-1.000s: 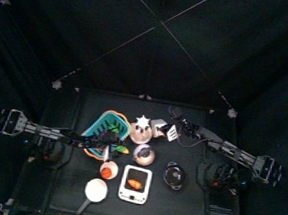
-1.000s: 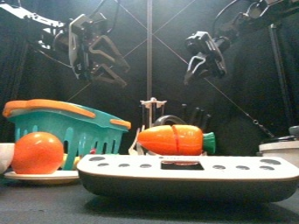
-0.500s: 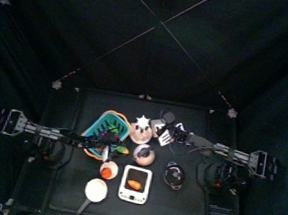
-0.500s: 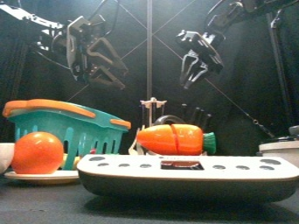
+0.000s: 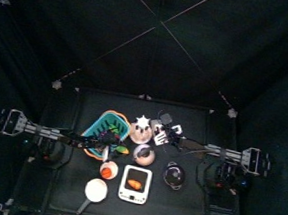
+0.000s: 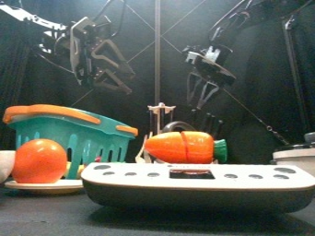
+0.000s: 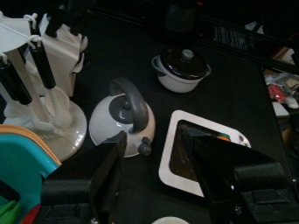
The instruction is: Grab cleaver
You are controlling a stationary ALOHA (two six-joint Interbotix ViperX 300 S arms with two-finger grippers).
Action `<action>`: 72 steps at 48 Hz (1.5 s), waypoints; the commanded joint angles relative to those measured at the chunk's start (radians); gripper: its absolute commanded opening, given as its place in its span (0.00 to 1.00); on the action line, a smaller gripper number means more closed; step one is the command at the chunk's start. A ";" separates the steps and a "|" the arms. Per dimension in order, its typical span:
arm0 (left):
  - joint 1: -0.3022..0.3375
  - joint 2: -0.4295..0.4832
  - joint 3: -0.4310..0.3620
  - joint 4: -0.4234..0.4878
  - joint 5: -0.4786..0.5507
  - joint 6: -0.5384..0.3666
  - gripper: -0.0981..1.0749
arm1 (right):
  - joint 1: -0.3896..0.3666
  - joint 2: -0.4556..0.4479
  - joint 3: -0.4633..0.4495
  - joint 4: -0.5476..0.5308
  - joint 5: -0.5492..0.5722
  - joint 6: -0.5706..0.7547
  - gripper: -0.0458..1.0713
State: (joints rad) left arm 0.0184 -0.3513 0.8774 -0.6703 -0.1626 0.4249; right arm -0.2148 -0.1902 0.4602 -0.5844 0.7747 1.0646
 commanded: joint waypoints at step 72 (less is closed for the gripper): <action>-0.002 0.000 0.002 0.000 -0.008 0.002 0.83 | -0.012 0.064 -0.110 -0.029 0.155 0.003 0.49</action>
State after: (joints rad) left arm 0.0169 -0.3497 0.8912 -0.6703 -0.1626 0.4249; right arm -0.2393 -0.0767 0.3743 -0.6121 0.9204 1.0661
